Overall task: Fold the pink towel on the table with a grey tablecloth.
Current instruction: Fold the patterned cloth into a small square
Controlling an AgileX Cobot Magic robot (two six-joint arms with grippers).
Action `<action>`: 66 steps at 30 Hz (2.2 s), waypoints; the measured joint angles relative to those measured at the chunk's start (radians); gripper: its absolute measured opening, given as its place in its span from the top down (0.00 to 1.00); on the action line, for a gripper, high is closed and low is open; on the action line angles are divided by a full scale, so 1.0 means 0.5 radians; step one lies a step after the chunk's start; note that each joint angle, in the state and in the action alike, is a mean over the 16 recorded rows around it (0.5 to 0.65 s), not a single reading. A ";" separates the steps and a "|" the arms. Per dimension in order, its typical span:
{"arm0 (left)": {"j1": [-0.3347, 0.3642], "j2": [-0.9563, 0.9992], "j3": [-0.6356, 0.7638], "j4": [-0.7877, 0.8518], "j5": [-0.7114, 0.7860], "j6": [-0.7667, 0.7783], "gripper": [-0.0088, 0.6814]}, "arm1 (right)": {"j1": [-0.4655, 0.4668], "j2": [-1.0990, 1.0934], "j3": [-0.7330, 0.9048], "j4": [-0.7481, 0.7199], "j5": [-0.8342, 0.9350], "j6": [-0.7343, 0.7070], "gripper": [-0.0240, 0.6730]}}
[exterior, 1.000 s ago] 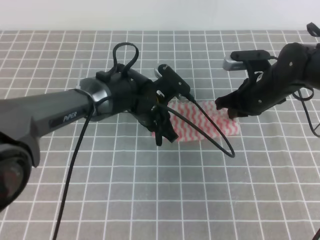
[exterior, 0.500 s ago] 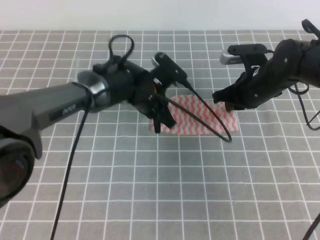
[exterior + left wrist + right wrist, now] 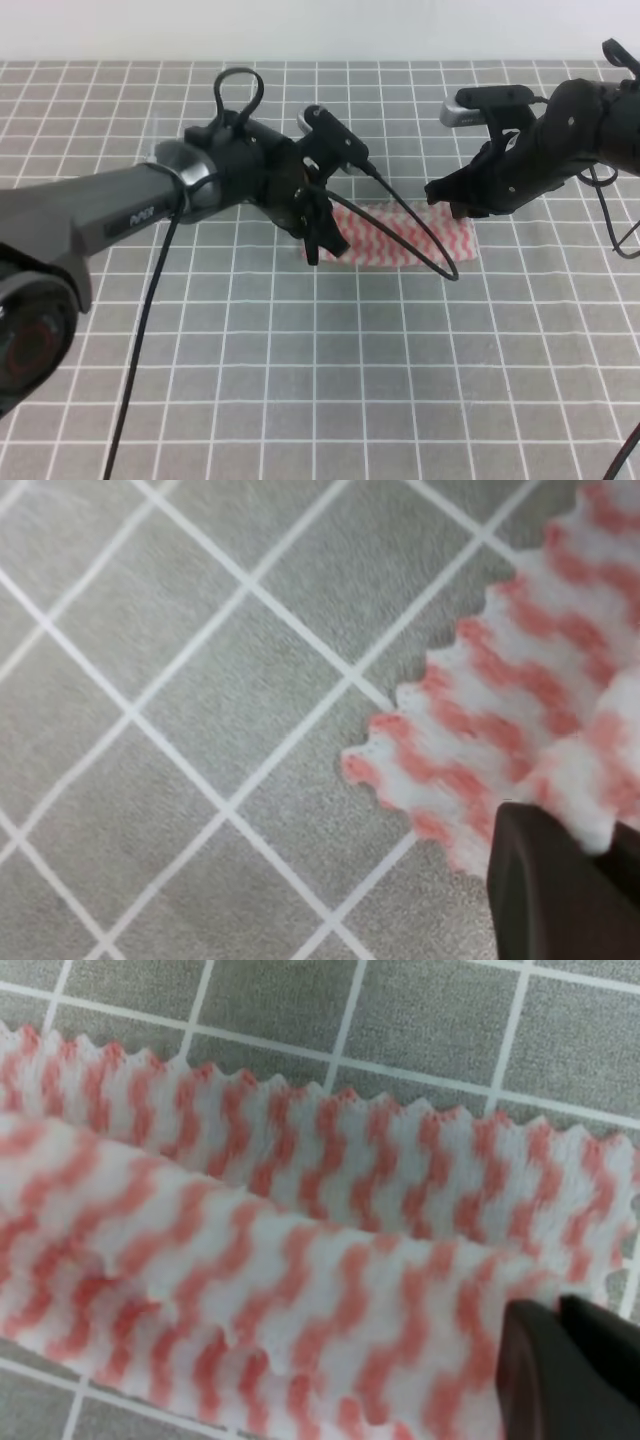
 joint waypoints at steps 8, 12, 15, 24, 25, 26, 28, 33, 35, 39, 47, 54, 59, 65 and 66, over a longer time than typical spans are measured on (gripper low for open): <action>0.000 0.029 -0.001 -0.001 -0.026 0.003 0.99 | 0.000 0.031 -0.001 -0.007 -0.028 0.001 0.99; 0.000 0.036 -0.001 -0.001 -0.043 0.005 0.99 | 0.000 0.052 -0.002 -0.011 -0.046 0.001 0.99; 0.000 0.041 -0.001 -0.002 -0.060 0.006 0.99 | 0.001 0.069 -0.003 -0.011 -0.058 0.002 0.99; 0.000 0.076 -0.001 -0.008 -0.091 0.006 0.99 | 0.001 0.096 -0.008 -0.011 -0.093 0.002 0.97; 0.000 0.079 -0.001 -0.009 -0.097 0.005 0.98 | 0.001 0.097 -0.009 -0.011 -0.099 0.002 0.96; 0.000 0.083 -0.001 -0.010 -0.101 0.005 0.98 | 0.000 0.096 -0.009 -0.011 -0.107 0.002 0.95; 0.000 0.092 -0.001 -0.011 -0.109 0.005 0.97 | 0.001 0.101 -0.010 -0.011 -0.119 0.002 0.93; 0.001 0.101 0.000 -0.013 -0.135 0.002 0.88 | 0.000 0.107 -0.011 -0.011 -0.164 0.003 0.86; 0.004 0.101 0.000 -0.013 -0.148 0.000 0.83 | -0.001 0.108 -0.011 -0.012 -0.185 0.003 0.83; 0.017 0.102 0.000 -0.008 -0.172 -0.011 0.73 | -0.013 0.110 -0.011 -0.014 -0.220 0.005 0.77; 0.075 0.094 0.001 0.039 -0.205 -0.102 0.58 | -0.083 0.109 -0.011 -0.015 -0.250 0.036 0.72; 0.133 0.090 -0.004 0.096 -0.209 -0.189 0.56 | -0.146 0.073 -0.010 0.002 -0.213 0.063 0.72; 0.156 0.085 -0.059 0.118 -0.148 -0.234 0.56 | -0.159 0.049 -0.011 0.022 -0.161 0.065 0.72; 0.165 0.087 -0.218 0.033 0.104 -0.260 0.57 | -0.161 0.008 -0.011 0.090 -0.059 0.033 0.72; 0.166 0.089 -0.252 0.004 0.165 -0.250 0.57 | -0.160 0.003 -0.011 0.110 -0.043 0.017 0.72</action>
